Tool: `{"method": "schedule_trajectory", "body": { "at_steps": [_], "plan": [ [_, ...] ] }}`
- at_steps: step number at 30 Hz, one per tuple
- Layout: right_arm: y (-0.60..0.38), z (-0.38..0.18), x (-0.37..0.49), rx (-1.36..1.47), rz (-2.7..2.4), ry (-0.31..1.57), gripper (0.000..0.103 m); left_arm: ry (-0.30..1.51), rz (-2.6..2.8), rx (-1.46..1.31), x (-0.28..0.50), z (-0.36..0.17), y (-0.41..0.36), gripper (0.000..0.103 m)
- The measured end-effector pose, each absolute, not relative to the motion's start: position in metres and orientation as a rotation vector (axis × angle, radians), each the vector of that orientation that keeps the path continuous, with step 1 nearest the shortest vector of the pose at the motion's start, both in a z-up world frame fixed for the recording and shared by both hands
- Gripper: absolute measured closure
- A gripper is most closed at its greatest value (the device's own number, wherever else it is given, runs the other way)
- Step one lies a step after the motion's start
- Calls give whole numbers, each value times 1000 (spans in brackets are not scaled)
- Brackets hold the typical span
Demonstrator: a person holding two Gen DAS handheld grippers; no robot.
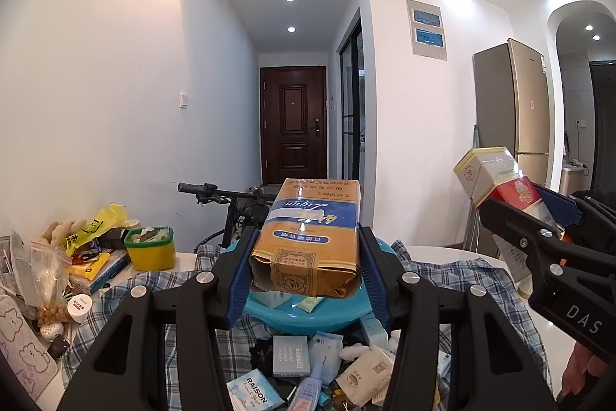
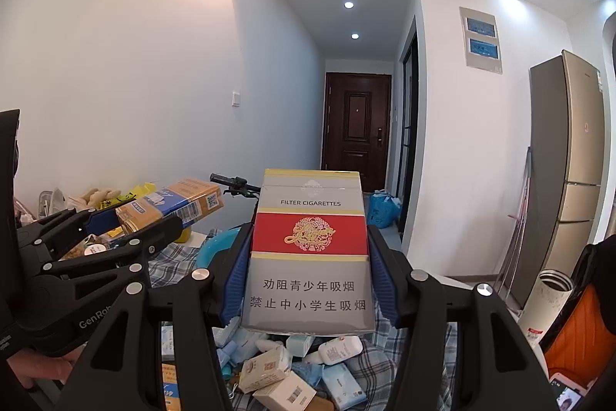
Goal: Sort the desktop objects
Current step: 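Lift and carry the gold box and white-red pack over the basin with both tools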
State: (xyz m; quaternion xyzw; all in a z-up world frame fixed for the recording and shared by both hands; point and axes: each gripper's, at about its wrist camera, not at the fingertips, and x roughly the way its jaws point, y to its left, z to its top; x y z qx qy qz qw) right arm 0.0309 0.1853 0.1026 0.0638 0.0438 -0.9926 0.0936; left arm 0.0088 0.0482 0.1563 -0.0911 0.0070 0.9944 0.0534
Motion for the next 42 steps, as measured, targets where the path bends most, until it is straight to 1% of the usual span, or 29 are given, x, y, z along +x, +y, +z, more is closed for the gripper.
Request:
{"method": "schedule_trajectory", "body": {
  "at_steps": [6, 16, 22, 27, 30, 33, 38, 42],
  "plan": [
    [183, 116, 6, 159, -2949, 139, 48, 25, 3071, -237, -15, 167, 35, 49],
    [175, 126, -43, 147, -2966, 105, 48, 26, 3057, -199, -68, 182, 35, 49],
    [176, 132, -72, 133, -2979, 82, 48, 7, 3079, -79, -104, 197, 41, 49],
    [183, 144, -102, 127, -3016, 50, 48, -105, 3083, -47, -136, 201, 30, 49],
    [183, 146, -119, 124, -3027, 36, 48, -45, 3063, -110, -161, 198, 31, 49],
    [183, 142, -128, 122, -3027, -4, 48, -98, 3052, -123, -179, 193, 27, 49],
    [180, 128, -142, 153, -3026, -8, 48, -115, 3093, -151, -191, 174, 13, 49],
    [183, 116, -155, 232, -3000, -49, 48, -126, 3103, -222, -201, 169, 8, 49]
  ]
}}
